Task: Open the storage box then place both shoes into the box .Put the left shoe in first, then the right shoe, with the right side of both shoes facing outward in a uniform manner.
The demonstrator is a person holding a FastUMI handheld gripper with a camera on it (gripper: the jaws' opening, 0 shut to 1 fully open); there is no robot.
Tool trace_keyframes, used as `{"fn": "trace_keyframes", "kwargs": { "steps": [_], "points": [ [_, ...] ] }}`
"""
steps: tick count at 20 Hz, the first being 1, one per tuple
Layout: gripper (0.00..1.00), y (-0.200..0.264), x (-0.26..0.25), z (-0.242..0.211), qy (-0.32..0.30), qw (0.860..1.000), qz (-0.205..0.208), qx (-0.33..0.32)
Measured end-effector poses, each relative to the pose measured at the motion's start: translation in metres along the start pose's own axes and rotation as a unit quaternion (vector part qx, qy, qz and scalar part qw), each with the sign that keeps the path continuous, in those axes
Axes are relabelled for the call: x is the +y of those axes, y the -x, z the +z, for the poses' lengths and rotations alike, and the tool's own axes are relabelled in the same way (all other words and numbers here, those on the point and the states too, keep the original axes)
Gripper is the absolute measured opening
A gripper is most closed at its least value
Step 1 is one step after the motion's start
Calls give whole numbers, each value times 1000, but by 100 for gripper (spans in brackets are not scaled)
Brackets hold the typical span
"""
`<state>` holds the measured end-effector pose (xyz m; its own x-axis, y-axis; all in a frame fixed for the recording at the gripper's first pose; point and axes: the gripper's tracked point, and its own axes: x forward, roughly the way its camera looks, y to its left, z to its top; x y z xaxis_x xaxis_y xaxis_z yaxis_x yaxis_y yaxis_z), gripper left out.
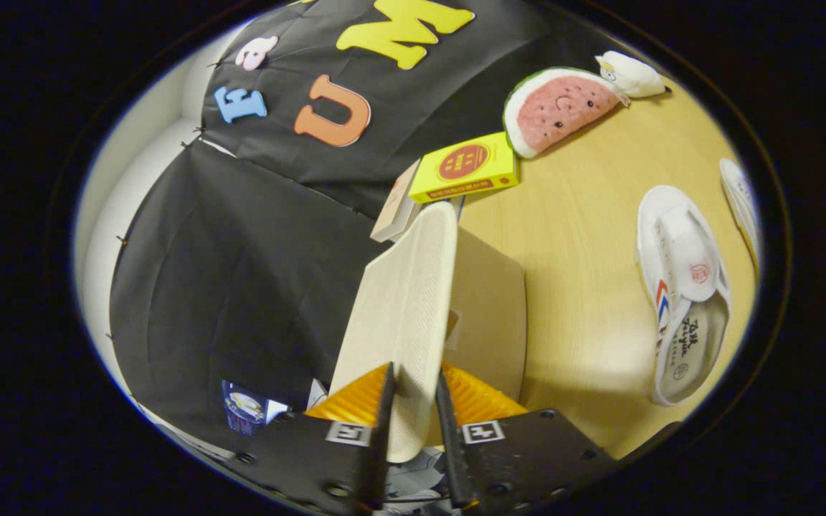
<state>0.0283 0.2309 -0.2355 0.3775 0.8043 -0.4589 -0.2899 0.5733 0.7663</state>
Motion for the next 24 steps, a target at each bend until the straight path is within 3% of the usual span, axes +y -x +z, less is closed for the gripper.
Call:
{"fn": "trace_keyframes", "kwargs": {
  "steps": [4, 10, 19, 22, 23, 24],
  "points": [
    [0, 11, 26, 6, 16, 1000, 7, 11],
    [0, 20, 120, 25, 94, 995, 37, 9],
    [1, -40, 249, -3, 247, 968, 23, 22],
    [8, -69, 281, -17, 305, 952, 15, 20],
    [17, -80, 292, -23, 322, 946, 18, 19],
    [33, -88, 303, -29, 338, 941, 23, 18]
  ]
}}
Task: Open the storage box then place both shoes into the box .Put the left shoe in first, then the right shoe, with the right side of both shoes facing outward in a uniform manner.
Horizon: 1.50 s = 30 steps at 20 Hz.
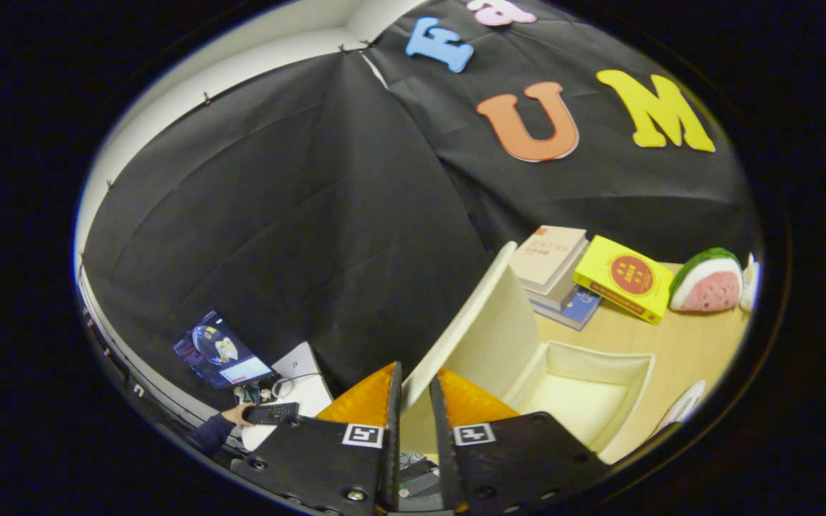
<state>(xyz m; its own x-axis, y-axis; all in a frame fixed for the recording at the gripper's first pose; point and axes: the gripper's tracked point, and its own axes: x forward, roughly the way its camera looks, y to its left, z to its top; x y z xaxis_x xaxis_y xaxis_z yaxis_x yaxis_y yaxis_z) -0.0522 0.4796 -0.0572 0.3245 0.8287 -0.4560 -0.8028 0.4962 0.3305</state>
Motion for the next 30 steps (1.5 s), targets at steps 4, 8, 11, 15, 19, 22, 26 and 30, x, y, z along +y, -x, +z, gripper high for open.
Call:
{"fn": "trace_keyframes", "kwargs": {
  "steps": [4, 8, 11, 15, 19, 22, 26, 30],
  "points": [
    [85, -13, 29, 9, 50, 998, 2, -23],
    [94, -10, 31, 12, 62, 997, -6, -38],
    [94, 5, 13, 21, 64, 995, -37, -61],
    [95, 35, -24, 22, 56, 991, -79, -93],
    [95, 81, -78, 19, 32, 985, -123, -114],
    [95, 120, -123, 13, 11, 978, -161, -129],
    [95, 178, -191, -3, -14, 962, -229, -149],
    [95, 226, -246, -33, -24, 946, -284, -152]
  ]
}}
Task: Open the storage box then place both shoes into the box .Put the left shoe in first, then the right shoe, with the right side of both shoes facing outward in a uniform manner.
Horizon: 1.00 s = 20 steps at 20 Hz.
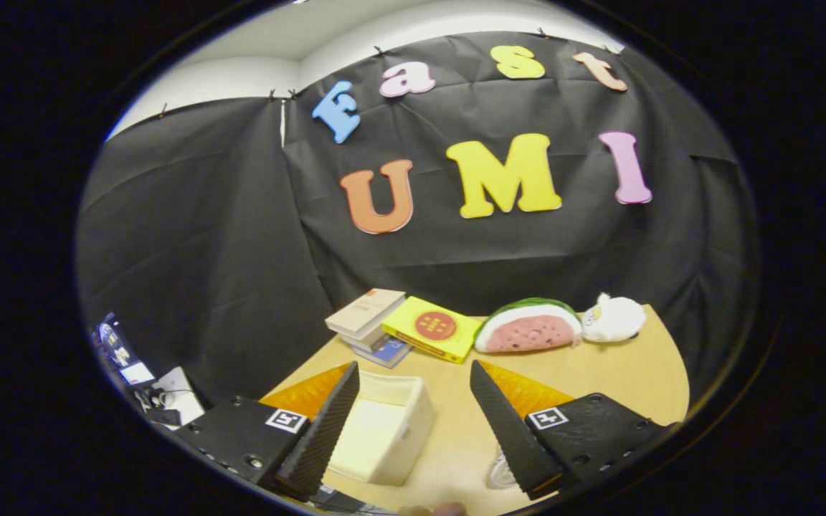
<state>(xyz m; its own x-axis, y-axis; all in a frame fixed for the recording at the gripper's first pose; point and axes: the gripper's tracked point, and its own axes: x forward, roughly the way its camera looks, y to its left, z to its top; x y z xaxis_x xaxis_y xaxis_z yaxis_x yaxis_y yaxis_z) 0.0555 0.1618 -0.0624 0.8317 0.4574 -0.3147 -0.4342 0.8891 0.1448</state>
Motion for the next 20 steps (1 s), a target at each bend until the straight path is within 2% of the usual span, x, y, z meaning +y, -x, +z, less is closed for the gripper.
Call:
{"fn": "trace_keyframes", "kwargs": {
  "steps": [4, 6, 12, 15, 18, 20],
  "points": [
    [95, 10, -62, -49, -14, 998, -50, 36],
    [96, 11, -86, -87, -18, 995, -72, 66],
    [96, -3, -145, -189, -15, 979, -127, 157],
    [96, -26, -170, -226, -7, 971, -139, 195],
    [96, -51, -189, -247, 10, 966, -148, 213],
    [95, -65, -193, -251, -3, 966, -141, 215]
  ]
}}
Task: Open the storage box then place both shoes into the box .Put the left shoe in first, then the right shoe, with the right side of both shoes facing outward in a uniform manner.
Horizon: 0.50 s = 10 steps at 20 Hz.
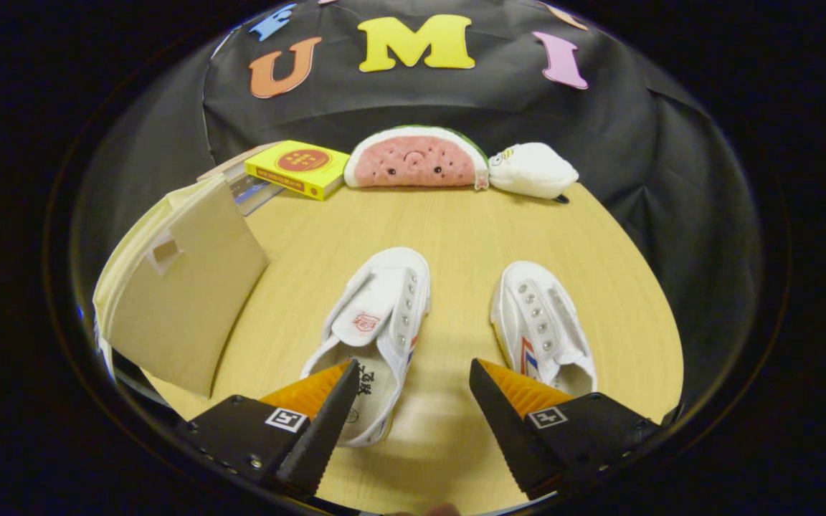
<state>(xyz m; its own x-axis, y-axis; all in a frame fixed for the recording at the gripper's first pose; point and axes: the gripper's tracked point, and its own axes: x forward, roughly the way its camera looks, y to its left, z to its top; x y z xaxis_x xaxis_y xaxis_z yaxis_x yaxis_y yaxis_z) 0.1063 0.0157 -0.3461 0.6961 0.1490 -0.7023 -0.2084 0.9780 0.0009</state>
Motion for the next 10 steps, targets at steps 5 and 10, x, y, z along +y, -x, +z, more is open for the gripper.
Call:
{"fn": "trace_keyframes", "kwargs": {
  "steps": [5, 10],
  "points": [
    [62, -27, 4, -1, -22, 999, 16, 26],
    [19, -31, 10, -3, -52, 996, 37, 59]
  ]
}}
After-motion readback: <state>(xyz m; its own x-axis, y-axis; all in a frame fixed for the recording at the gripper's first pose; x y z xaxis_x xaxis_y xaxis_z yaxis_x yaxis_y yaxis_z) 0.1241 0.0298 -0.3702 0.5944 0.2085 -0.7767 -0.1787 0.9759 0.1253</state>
